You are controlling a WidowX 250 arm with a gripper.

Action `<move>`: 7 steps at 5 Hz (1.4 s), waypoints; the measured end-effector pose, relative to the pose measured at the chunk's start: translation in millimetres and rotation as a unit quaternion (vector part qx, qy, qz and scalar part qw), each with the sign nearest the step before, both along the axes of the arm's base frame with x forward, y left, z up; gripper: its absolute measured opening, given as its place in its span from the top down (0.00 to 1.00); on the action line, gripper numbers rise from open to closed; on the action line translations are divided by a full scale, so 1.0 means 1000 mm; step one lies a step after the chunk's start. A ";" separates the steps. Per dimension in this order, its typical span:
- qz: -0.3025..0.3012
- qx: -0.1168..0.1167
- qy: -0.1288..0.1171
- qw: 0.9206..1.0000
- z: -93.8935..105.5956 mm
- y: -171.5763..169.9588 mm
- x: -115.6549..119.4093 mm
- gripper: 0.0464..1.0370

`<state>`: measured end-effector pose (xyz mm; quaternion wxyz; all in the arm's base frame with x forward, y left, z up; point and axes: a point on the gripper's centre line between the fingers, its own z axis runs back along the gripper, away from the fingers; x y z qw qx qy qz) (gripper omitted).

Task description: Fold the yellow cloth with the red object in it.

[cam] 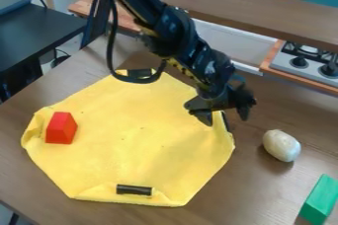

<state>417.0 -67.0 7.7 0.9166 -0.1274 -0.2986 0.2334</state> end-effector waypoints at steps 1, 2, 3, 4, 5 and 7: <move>-0.004 -0.005 0.009 1.000 -0.009 -0.006 -0.002 0.04; -0.016 -0.002 -0.002 1.000 -0.008 -0.016 -0.001 0.06; -0.015 0.001 -0.002 1.000 -0.007 -0.020 -0.001 0.15; -0.008 0.016 -0.002 1.000 -0.007 -0.020 -0.002 0.44; -0.003 0.031 -0.004 0.999 -0.007 -0.020 -0.002 0.74; 0.033 0.063 0.011 0.997 -0.010 -0.017 -0.009 0.66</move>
